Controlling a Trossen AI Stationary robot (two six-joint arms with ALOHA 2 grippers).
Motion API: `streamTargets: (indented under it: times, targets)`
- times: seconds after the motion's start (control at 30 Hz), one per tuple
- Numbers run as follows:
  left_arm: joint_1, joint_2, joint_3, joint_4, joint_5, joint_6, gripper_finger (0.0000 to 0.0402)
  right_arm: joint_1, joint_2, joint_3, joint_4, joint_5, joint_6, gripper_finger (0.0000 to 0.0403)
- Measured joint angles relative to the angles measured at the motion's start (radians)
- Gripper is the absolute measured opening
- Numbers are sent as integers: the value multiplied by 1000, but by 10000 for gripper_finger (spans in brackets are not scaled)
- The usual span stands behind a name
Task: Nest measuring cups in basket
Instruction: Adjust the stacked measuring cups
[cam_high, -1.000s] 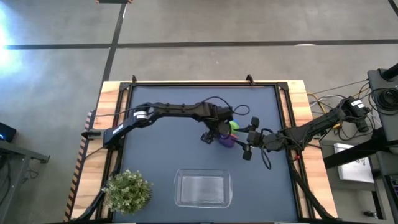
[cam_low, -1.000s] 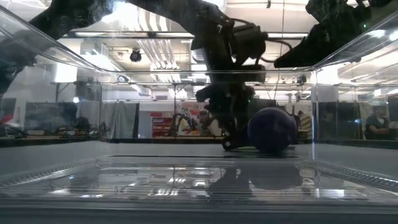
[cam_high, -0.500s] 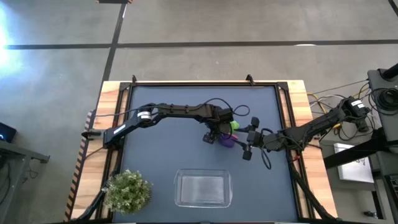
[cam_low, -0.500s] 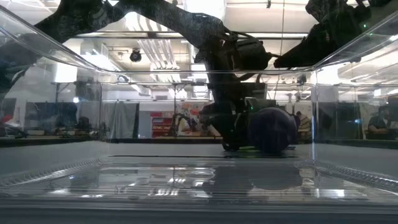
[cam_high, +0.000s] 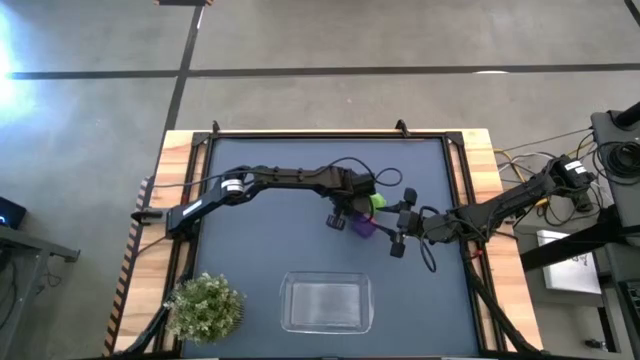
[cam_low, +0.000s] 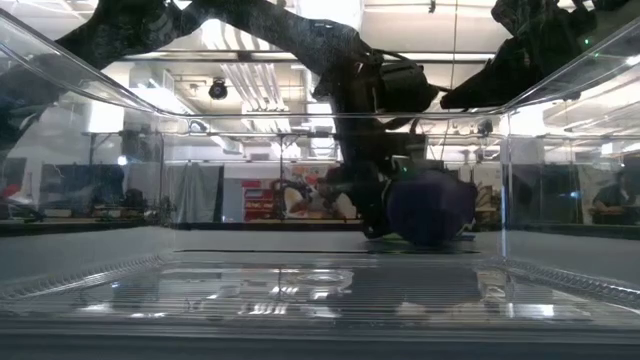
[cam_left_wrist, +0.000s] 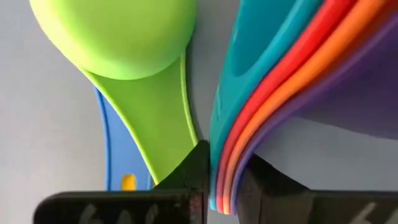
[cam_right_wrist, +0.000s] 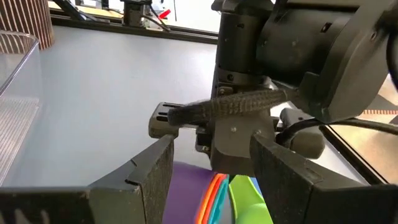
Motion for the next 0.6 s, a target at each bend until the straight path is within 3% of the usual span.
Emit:
streamTargets:
  times: [0.33,0.6]
  targets:
    - [-34,-1,74,-100,-299,-51,23,0,0,0,0,0,-3,201]
    - [-54,-79,9,-132,-463,-189,23,25,-7,0,-3,2,-28,201]
